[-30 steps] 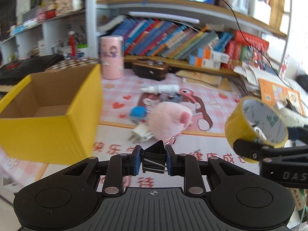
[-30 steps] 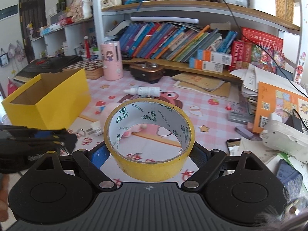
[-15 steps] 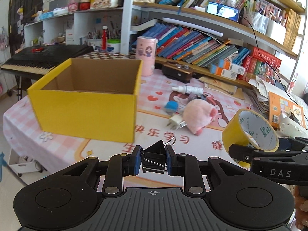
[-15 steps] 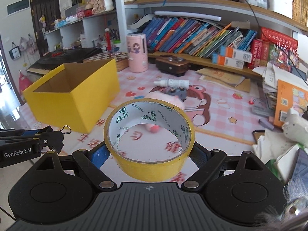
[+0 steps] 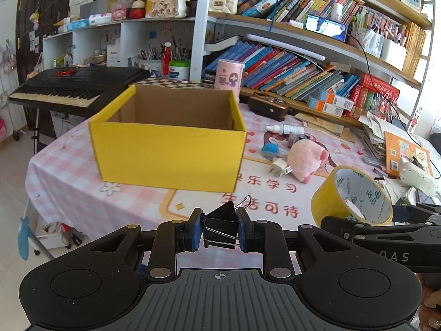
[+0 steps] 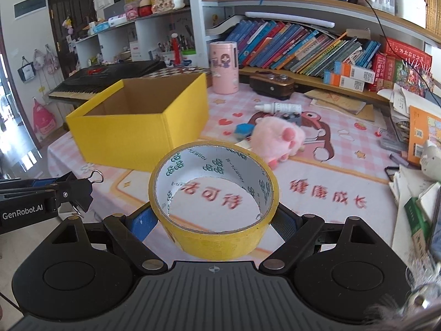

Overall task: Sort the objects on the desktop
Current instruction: 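Carry the tape roll with the right tool while the left tool carries the clip toward the yellow box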

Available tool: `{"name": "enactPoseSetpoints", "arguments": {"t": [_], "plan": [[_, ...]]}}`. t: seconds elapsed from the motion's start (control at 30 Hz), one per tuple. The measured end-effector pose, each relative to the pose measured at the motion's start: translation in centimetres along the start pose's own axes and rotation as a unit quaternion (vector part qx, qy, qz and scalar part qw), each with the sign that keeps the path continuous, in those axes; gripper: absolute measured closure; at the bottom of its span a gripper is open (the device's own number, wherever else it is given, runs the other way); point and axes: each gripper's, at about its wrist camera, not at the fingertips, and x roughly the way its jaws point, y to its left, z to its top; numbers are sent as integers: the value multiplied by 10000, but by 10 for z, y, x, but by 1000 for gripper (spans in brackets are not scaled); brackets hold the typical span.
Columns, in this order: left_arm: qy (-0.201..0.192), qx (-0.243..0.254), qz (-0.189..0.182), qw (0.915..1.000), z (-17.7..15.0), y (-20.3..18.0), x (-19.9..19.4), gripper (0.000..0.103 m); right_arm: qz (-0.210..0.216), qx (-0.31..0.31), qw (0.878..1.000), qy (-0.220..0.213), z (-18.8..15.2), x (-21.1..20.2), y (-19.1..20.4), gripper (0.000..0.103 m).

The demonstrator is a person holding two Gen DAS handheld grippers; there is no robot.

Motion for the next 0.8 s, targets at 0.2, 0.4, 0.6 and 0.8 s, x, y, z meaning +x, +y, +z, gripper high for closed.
{"name": "enactPoseSetpoints", "arguments": {"t": [0.2, 0.4, 0.6, 0.8], "plan": [[30, -7, -8, 10000, -12, 24, -16, 79, 72, 118, 9998, 154, -14, -3, 27, 16], [6, -10, -7, 10000, -21, 45, -30, 79, 144, 133, 9996, 227, -25, -6, 53, 16], [-59, -67, 21, 10000, -27, 63, -42, 79, 217, 56, 9995, 243, -29, -7, 75, 16], [-157, -156, 38, 9997, -29, 79, -50, 79, 236, -2, 9994, 237, -30, -8, 92, 16]]}}
